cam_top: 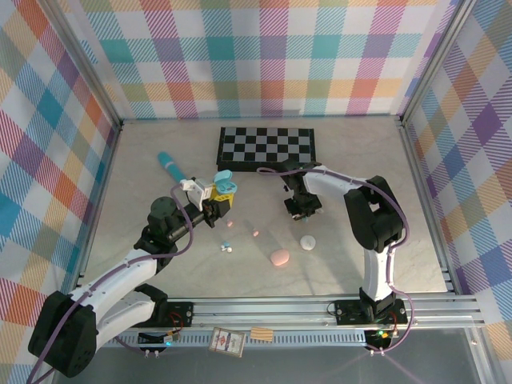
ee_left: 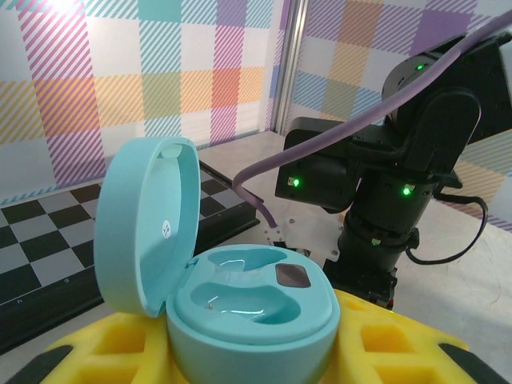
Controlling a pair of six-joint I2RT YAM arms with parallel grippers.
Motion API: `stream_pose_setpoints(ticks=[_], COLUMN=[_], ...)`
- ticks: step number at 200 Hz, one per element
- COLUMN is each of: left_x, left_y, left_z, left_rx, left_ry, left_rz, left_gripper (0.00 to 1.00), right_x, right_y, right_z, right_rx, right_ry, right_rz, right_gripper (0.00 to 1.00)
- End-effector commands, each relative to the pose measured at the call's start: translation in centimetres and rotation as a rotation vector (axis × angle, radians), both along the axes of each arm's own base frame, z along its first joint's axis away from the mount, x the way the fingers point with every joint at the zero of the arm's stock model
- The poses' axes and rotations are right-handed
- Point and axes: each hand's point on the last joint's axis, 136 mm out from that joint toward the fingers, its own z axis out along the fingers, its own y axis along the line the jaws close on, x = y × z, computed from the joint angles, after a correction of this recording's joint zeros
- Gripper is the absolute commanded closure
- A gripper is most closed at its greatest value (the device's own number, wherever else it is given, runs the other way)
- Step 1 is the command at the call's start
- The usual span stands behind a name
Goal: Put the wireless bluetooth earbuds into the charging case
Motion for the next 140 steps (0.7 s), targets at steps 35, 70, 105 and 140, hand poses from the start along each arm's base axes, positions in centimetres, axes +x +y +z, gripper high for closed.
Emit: stream_pose_setpoints(ticks=[35, 70, 105, 140], left_x=[-0.6, -0.4, 0.3, 0.6], left_y=[-2.7, -4.7, -6.6, -9.1], left_z=[1.1, 1.9, 2.7, 3.7], left_rx=[0.067, 0.032, -0.012, -0.042], left_ry=[-0.111, -0.180, -0.238, -0.284], left_rz=[-0.069, -0.119, -0.174, -0.244], left_gripper=[0.72, 0.72, 0.73, 0.73], right_x=[-0.4, -1.8, -4.1, -5.4], right_y=[1.8, 4.8, 7.7, 10.1], right_z=[6.9, 14.5, 22.9, 28.4], right_rx=[0.191, 0.511, 0.871, 1.137], right_ry=[-0.094, -0.197, -0.274, -0.287], right_rz=[-0.037, -0.017, 0.042, 0.109], right_gripper=[0.80, 0.80, 0.80, 0.79])
